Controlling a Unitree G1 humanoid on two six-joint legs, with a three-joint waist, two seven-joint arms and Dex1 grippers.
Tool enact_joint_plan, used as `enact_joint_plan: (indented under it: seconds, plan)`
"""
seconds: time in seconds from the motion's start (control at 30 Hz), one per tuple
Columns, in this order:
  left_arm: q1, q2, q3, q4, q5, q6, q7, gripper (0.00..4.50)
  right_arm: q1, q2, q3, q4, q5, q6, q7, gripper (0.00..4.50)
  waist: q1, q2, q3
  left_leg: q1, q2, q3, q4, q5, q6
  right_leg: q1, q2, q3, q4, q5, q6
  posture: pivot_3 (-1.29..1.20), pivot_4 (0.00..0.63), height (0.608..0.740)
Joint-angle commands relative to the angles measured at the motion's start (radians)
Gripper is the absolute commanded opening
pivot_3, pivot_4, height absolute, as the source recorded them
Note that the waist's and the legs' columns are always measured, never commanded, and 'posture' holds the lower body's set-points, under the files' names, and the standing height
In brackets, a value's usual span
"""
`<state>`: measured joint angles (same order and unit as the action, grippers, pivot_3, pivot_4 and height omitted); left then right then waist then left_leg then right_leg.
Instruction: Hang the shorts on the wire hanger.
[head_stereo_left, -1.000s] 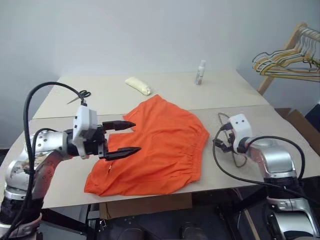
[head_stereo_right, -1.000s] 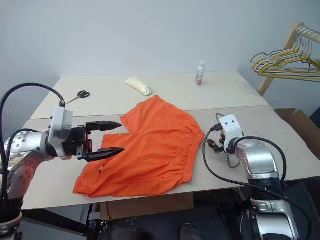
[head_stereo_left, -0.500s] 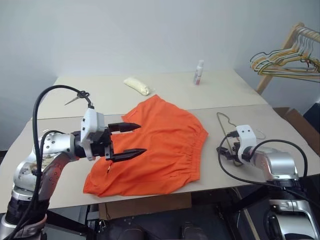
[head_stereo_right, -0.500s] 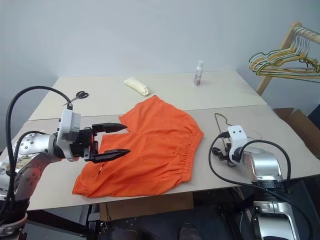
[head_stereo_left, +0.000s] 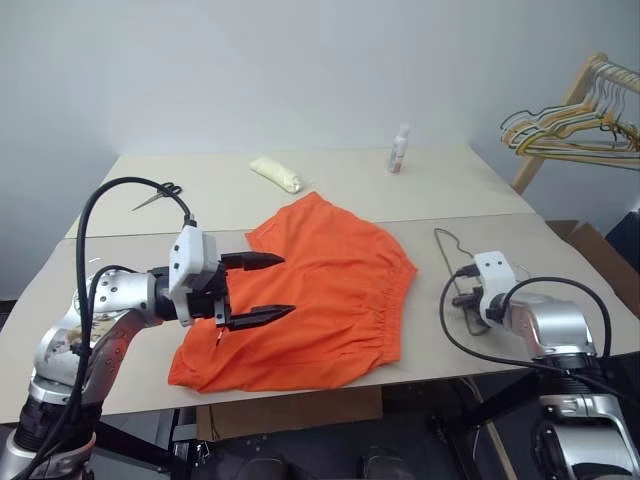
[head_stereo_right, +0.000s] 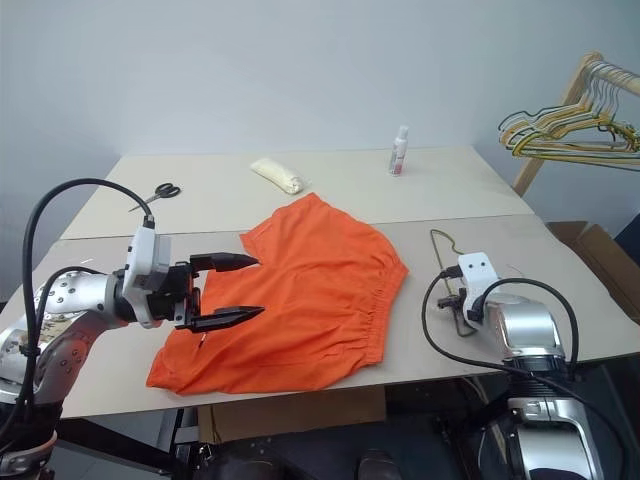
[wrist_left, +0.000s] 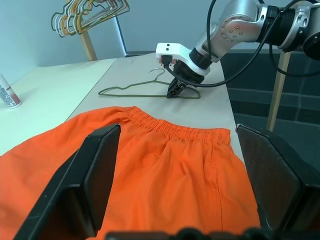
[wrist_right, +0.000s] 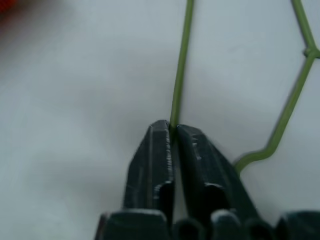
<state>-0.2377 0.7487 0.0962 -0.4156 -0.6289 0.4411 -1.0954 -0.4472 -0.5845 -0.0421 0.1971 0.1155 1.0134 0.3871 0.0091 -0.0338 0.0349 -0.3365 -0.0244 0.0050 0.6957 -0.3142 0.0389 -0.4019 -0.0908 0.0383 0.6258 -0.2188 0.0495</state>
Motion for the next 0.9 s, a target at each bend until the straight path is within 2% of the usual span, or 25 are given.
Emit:
enact_joint_plan:
  seconds: [0.03, 0.17, 0.27, 0.43, 0.6, 0.77, 0.9]
  plan:
    - [-0.022, 0.006, -0.005, -0.009, 0.005, -0.019, -0.007, 4.0, 0.022, 0.009, 0.017, 0.039, -0.016, 0.006, -0.007, 0.05, 0.0, -0.001, -0.002, 0.0, 0.0, 0.0, 0.0, 0.0, 0.0, 0.0, 0.0, 0.0, 0.0, 0.0, 0.0, 0.06, 0.0, 0.74]
    - [-0.017, 0.025, -0.028, 0.005, 0.048, -0.038, -0.02, 4.0, 0.024, 0.021, 0.009, 0.021, -0.027, -0.004, -0.026, 0.05, 0.0, -0.004, -0.004, 0.0, 0.0, 0.0, 0.0, 0.0, 0.0, 0.0, 0.0, 0.0, 0.0, 0.0, 0.0, 0.05, 0.0, 0.74]
    - [-0.014, 0.03, -0.042, 0.019, 0.074, -0.054, -0.029, 4.0, 0.021, 0.049, -0.06, -0.045, -0.003, -0.018, -0.058, 0.05, -0.002, -0.004, -0.004, 0.0, 0.0, 0.0, 0.0, 0.0, 0.0, 0.0, 0.0, 0.0, 0.0, 0.0, 0.0, 0.04, 0.0, 0.74]
    - [-0.078, -0.037, -0.045, 0.058, 0.068, 0.039, 0.098, 4.0, 0.047, 0.115, -0.149, -0.312, 0.02, -0.171, -0.117, 0.05, -0.002, 0.003, 0.0, -0.002, 0.0, 0.0, 0.0, 0.0, 0.0, -0.002, -0.001, 0.001, 0.0, 0.0, 0.001, 0.03, 0.0, 0.74]
    - [-0.213, -0.22, 0.011, 0.138, -0.06, 0.252, 0.337, 4.0, 0.117, 0.138, -0.09, -0.572, 0.043, -0.42, -0.033, 0.05, -0.002, 0.006, 0.002, -0.003, 0.0, -0.001, 0.0, 0.0, 0.0, -0.003, 0.0, 0.0, 0.0, 0.001, 0.001, 0.02, 0.0, 0.74]
    - [-0.314, -0.427, 0.064, 0.157, -0.179, 0.327, 0.541, 4.0, 0.144, 0.168, 0.036, -0.637, -0.043, -0.715, -0.027, 0.05, -0.008, 0.006, 0.001, -0.004, -0.002, -0.001, 0.0, 0.0, 0.0, -0.003, -0.001, 0.0, -0.001, 0.001, 0.003, 0.02, 0.0, 0.74]
    - [-0.374, -0.565, 0.118, 0.172, -0.249, 0.329, 0.686, 4.0, 0.161, 0.194, 0.108, -0.624, -0.085, -0.843, -0.02, 0.05, -0.01, 0.006, 0.001, -0.003, -0.002, -0.001, 0.0, 0.0, -0.001, -0.003, -0.001, 0.001, -0.001, 0.001, 0.003, 0.03, 0.0, 0.74]
